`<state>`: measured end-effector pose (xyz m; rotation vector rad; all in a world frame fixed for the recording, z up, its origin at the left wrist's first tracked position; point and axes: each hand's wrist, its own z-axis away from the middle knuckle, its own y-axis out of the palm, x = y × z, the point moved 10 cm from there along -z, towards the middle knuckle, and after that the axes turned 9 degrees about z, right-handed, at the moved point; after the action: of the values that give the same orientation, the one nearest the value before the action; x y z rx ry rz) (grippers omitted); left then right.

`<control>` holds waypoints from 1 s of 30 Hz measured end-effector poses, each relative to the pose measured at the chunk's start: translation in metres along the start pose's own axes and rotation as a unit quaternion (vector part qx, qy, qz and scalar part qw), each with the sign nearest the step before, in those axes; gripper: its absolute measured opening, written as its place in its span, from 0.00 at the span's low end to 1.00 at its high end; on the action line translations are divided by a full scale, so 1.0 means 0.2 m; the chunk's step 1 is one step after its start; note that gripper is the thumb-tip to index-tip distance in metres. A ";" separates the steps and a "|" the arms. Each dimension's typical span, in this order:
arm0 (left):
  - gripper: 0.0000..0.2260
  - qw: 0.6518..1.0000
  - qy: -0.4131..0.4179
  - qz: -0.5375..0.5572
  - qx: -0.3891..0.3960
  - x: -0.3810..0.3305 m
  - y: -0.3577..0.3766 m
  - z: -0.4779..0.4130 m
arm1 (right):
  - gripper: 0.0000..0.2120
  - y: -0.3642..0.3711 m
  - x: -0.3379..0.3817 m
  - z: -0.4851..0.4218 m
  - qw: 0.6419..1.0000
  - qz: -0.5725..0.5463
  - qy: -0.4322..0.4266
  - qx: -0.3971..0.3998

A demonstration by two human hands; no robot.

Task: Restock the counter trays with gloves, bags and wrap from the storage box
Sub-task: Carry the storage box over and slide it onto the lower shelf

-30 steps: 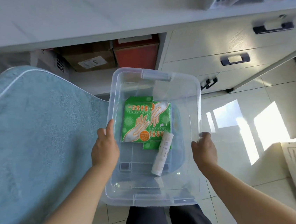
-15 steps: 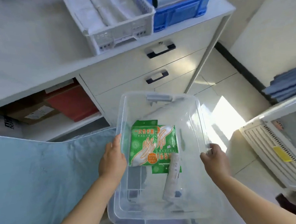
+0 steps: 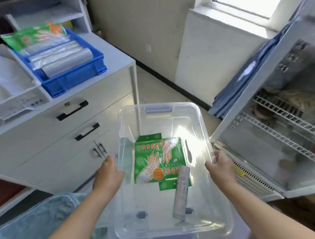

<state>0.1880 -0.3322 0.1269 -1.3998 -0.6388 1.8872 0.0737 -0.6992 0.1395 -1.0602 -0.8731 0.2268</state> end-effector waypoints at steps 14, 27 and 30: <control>0.07 0.989 0.030 0.141 -0.009 -0.72 0.05 -0.96 | 0.09 -0.23 0.28 -0.94 0.999 -0.037 0.022 -0.033; 0.05 0.981 0.108 0.158 -0.020 -1.49 -0.20 -2.18 | 0.06 -0.39 1.01 -1.98 0.994 0.001 0.020 -0.107; 0.07 0.978 0.101 0.179 -0.035 -1.59 -0.22 -2.42 | 0.07 -0.39 1.18 -2.26 0.994 0.000 -0.001 -0.108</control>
<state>0.7167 -0.5555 0.2108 -1.8217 -0.3744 1.9704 0.5340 -0.9086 0.2364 -1.2608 -0.9147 0.1356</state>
